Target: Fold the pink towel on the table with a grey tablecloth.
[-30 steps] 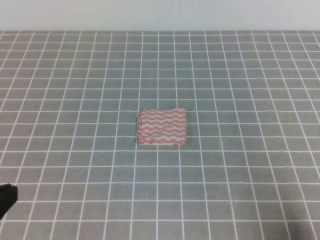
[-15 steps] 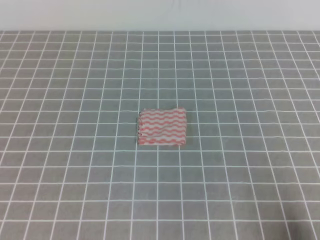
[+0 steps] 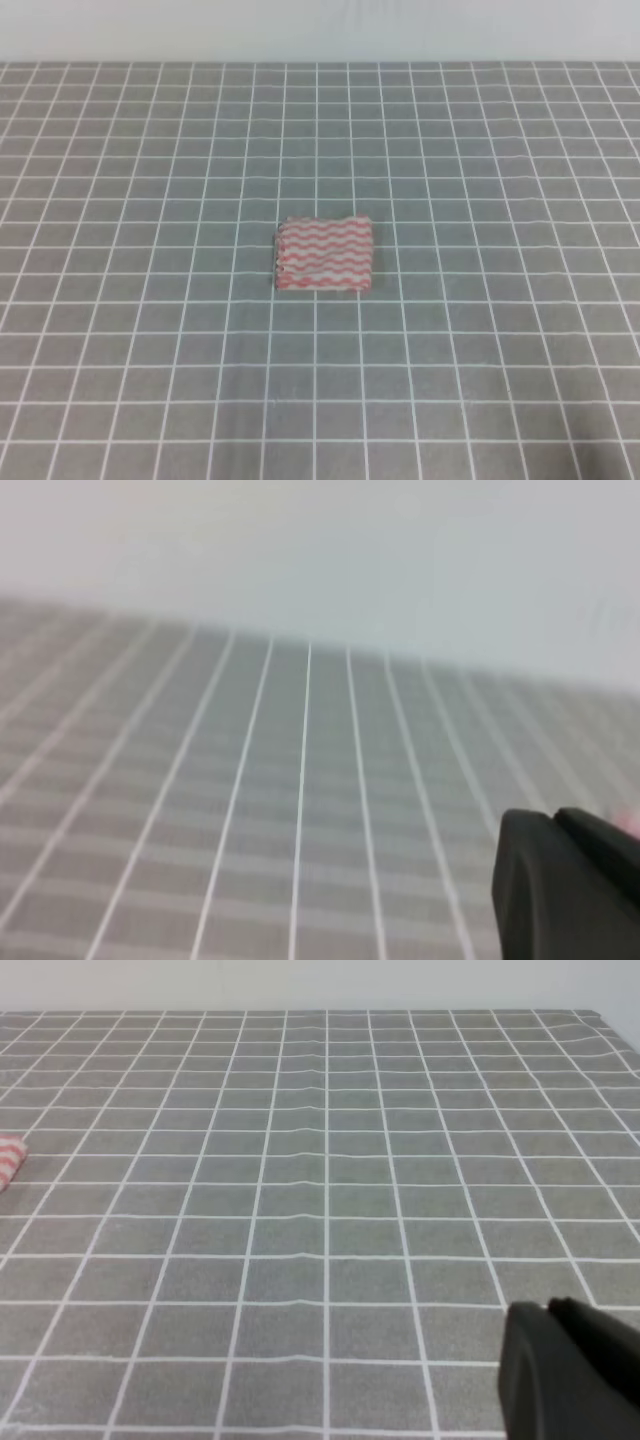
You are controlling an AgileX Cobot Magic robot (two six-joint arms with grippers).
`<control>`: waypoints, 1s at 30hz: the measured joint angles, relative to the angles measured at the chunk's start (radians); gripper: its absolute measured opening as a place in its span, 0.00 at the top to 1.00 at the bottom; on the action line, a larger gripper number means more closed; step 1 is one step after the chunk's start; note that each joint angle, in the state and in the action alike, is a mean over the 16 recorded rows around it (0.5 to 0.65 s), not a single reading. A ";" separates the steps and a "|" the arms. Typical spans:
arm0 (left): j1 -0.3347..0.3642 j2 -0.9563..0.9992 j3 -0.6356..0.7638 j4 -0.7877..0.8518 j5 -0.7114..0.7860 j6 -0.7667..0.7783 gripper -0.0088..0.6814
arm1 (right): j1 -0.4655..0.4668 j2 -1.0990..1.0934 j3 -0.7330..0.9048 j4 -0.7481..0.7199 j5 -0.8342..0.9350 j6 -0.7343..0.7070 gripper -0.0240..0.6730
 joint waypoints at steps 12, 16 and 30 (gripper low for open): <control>0.007 -0.041 0.010 0.015 0.199 0.073 0.99 | 0.000 0.000 0.000 0.000 -0.002 0.000 0.99; 0.007 -0.038 0.010 0.016 0.209 0.081 0.99 | 0.000 0.002 0.000 0.000 -0.003 0.000 0.99; 0.007 -0.032 0.003 0.015 0.210 0.085 0.99 | 0.000 0.001 0.002 0.000 -0.002 0.000 0.99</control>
